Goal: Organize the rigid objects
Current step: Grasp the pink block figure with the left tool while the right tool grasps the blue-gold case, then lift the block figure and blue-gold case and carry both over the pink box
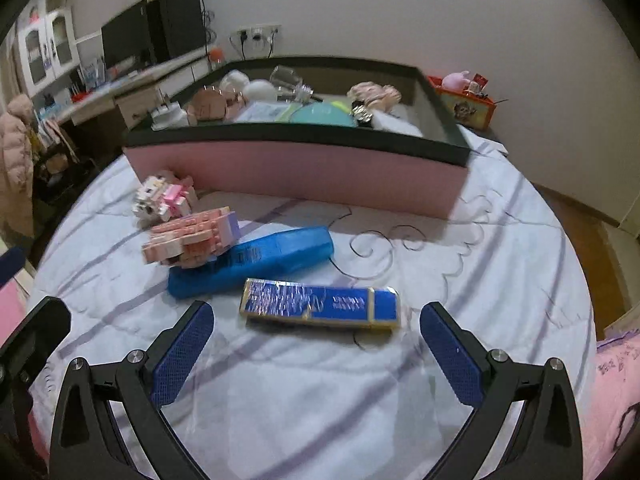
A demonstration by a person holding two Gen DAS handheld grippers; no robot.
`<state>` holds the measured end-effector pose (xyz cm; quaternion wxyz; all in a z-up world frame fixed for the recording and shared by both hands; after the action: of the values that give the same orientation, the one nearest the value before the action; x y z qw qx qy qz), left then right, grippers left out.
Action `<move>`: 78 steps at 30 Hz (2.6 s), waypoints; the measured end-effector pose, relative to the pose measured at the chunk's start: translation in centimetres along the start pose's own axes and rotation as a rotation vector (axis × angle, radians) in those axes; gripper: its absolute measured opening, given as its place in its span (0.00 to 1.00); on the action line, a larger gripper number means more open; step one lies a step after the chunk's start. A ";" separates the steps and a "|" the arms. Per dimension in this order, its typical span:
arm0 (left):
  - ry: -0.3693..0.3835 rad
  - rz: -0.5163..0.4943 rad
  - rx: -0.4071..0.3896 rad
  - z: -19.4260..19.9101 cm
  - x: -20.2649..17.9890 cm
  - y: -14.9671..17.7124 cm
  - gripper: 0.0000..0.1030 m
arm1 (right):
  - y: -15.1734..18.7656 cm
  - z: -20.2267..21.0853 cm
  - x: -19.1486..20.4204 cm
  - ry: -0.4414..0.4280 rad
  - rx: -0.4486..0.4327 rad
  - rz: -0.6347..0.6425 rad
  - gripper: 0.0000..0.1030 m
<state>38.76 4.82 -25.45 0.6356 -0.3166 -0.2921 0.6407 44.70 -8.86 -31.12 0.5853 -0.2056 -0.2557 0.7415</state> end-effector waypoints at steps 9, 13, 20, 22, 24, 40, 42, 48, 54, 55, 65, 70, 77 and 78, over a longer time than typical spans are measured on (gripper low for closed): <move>0.008 -0.026 0.067 -2.5 -1.9 -0.1 1.00 | 0.1 -0.4 -1.7 -0.067 -0.013 -0.032 0.82; 0.034 -0.027 0.096 -3.6 -3.5 -0.5 1.00 | 0.5 0.6 -4.4 0.005 -0.035 -0.057 0.82; 0.060 0.004 0.148 -6.8 -5.8 -1.8 1.00 | 1.1 1.2 -7.3 -0.002 -0.045 -0.118 0.82; 0.068 0.021 0.167 -7.8 -6.2 -1.9 1.00 | 0.9 1.1 -7.4 -0.017 -0.049 -0.126 0.82; 0.043 0.021 0.183 -8.6 -6.2 -1.8 0.98 | 1.0 1.0 -7.3 -0.030 -0.046 -0.128 0.82; 0.083 0.021 0.149 -6.6 -5.0 -1.4 0.55 | 0.9 1.4 -7.2 -0.055 -0.073 -0.137 0.82; 0.070 0.013 0.124 -5.1 -4.3 -1.2 0.55 | 1.0 1.8 -6.8 -0.048 -0.077 -0.119 0.82; 0.066 -0.045 0.116 -2.0 -3.5 0.8 0.55 | 2.8 2.9 -4.3 -0.070 -0.056 -0.056 0.82; 0.091 -0.074 0.146 -1.0 -3.4 4.1 0.55 | 4.9 4.0 -1.7 -0.080 -0.042 0.004 0.82; 0.092 -0.073 0.151 -1.0 -3.3 4.5 0.55 | 5.2 4.1 -1.5 -0.075 -0.037 0.007 0.82; 0.114 -0.044 0.154 -1.6 -3.1 5.5 0.55 | 6.0 4.2 -1.0 -0.043 -0.030 0.022 0.82; 0.138 -0.037 0.113 -0.8 -3.2 4.9 0.54 | 5.8 4.6 -1.1 -0.045 -0.060 0.013 0.82; 0.146 -0.038 0.052 0.7 -3.6 2.8 0.54 | 4.3 7.5 -1.4 -0.044 -0.185 -0.019 0.82; 0.149 -0.034 0.040 1.0 -3.7 2.5 0.54 | 4.1 8.0 -1.4 -0.043 -0.207 -0.019 0.82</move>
<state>36.37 1.13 -26.60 0.6726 -0.3454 -0.2363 0.6103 37.09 -12.08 -27.35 0.5624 -0.2465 -0.3452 0.7098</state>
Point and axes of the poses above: each gripper's, at about its wrist camera, not at the fingertips, and z roughly against the way its jaws point, x to its left, y to its underside, the point moved 9 cm from there along -z, roughly the way its jaws point, and after that the axes turned 2 degrees about z, right-handed, at the moved point
